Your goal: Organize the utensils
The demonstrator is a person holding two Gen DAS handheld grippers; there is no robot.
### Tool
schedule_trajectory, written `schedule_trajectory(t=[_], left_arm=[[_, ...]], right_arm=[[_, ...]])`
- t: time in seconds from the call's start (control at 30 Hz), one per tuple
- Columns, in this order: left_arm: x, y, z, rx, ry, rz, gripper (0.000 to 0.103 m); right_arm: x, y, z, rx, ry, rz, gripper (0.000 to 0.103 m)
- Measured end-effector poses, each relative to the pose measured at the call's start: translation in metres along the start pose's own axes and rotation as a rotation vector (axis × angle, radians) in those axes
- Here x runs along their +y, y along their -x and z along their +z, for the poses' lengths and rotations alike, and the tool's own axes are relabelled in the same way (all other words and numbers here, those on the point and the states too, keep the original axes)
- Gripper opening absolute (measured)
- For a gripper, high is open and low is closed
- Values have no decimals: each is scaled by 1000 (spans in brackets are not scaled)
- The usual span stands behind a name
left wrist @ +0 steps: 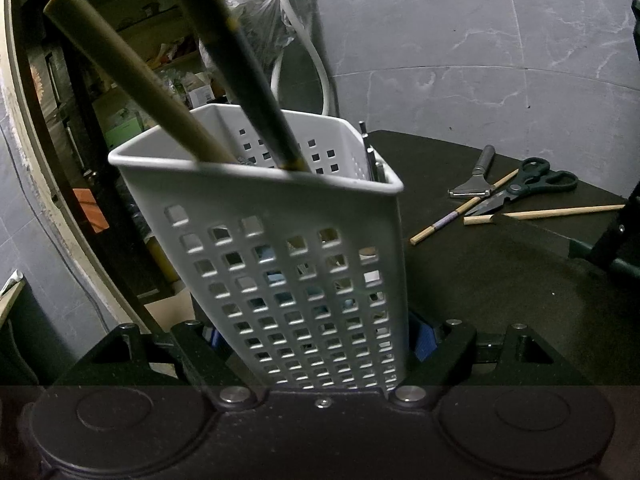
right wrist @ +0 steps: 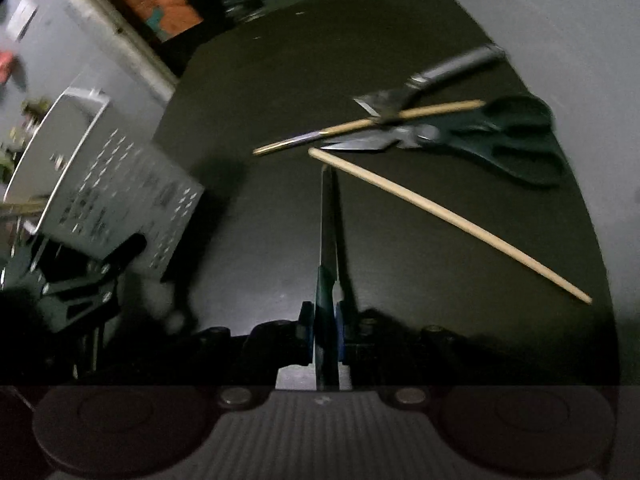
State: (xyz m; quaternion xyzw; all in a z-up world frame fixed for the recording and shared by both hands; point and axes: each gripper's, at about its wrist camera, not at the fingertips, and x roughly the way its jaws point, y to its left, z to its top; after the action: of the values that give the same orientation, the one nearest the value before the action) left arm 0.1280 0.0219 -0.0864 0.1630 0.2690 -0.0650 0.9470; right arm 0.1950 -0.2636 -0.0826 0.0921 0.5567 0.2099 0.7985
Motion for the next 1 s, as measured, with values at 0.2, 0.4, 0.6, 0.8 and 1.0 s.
schedule_trajectory(t=[0.2, 0.4, 0.6, 0.8, 1.0], left_arm=[[0, 0, 0, 1, 0, 0, 83], [0, 0, 0, 1, 0, 1, 83], [0, 0, 0, 1, 1, 1, 83], [0, 0, 0, 1, 1, 2, 83], [0, 0, 0, 2, 1, 2, 83]], right_arm=[[9, -1, -4, 4, 61, -34, 12], [23, -10, -4, 17, 112, -83, 15], [15, -9, -1, 2, 48, -60, 13], [-11, -4, -1, -20, -122, -6, 12], [-25, -1, -3, -39, -207, 0, 13]])
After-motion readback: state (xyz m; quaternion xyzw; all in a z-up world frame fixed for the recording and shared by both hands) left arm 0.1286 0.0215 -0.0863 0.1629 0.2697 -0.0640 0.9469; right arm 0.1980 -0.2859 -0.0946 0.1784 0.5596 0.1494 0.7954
